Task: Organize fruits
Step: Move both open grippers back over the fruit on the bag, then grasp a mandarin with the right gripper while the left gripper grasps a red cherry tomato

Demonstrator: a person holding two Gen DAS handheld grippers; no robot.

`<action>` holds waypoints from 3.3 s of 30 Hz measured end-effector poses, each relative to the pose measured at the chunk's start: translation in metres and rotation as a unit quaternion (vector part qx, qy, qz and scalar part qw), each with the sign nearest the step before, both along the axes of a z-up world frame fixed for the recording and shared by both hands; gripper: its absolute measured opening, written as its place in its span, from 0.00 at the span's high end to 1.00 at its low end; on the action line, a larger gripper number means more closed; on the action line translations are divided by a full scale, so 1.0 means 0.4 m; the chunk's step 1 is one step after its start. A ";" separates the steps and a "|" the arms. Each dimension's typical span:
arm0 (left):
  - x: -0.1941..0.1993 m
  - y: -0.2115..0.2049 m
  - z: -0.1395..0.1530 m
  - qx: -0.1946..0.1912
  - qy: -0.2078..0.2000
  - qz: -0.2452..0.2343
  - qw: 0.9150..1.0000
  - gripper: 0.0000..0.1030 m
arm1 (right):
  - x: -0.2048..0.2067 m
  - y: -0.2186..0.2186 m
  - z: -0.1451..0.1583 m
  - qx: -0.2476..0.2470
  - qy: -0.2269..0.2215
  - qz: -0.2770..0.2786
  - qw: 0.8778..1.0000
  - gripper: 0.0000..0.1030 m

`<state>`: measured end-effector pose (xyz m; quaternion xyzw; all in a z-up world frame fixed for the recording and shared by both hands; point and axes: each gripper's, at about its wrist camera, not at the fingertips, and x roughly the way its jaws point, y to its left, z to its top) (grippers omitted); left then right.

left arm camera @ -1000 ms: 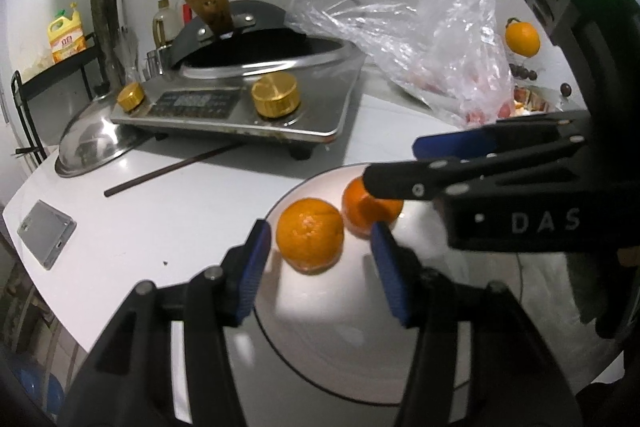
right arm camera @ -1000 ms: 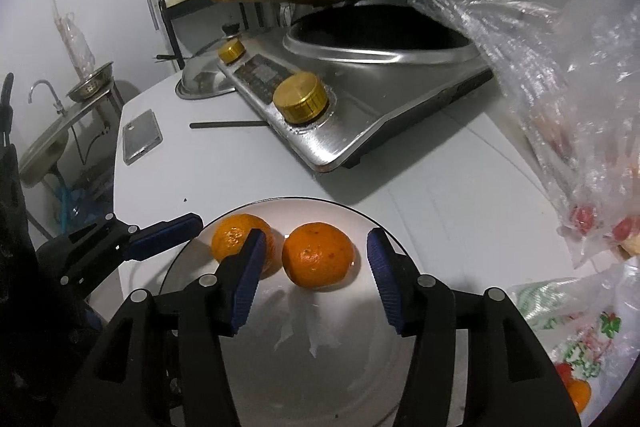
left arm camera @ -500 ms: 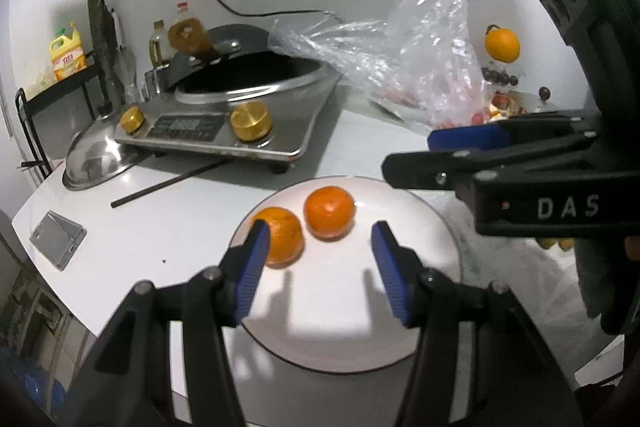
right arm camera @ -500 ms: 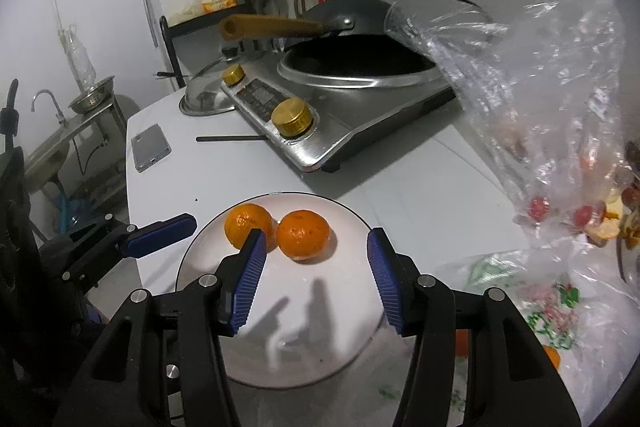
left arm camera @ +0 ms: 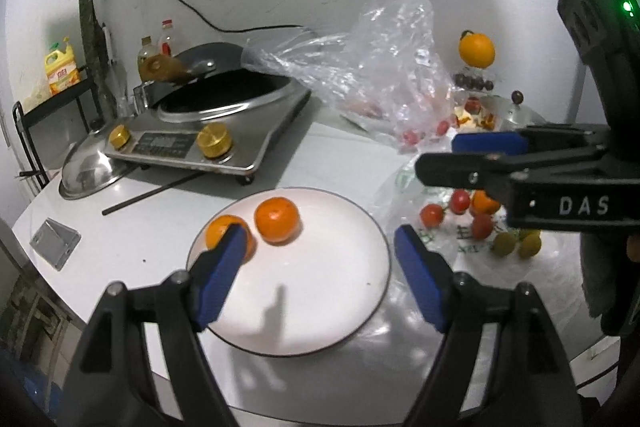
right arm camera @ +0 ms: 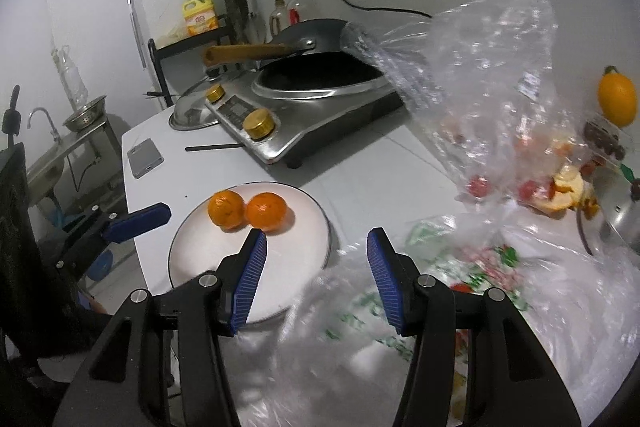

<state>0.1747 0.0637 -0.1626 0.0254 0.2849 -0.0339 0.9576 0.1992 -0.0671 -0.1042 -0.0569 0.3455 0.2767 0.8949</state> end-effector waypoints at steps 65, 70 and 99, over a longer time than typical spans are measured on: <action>0.183 -0.306 -0.091 0.055 0.057 -0.066 0.995 0.26 | 0.125 -0.314 -0.203 0.000 0.084 -0.046 0.995 0.57; 0.199 -0.320 -0.101 0.063 0.063 -0.069 0.994 0.30 | 0.121 -0.317 -0.201 0.004 0.080 -0.041 0.996 0.58; 0.295 -0.341 -0.182 0.082 0.129 -0.089 0.984 0.62 | 0.119 -0.383 -0.175 0.054 0.059 -0.060 0.995 0.58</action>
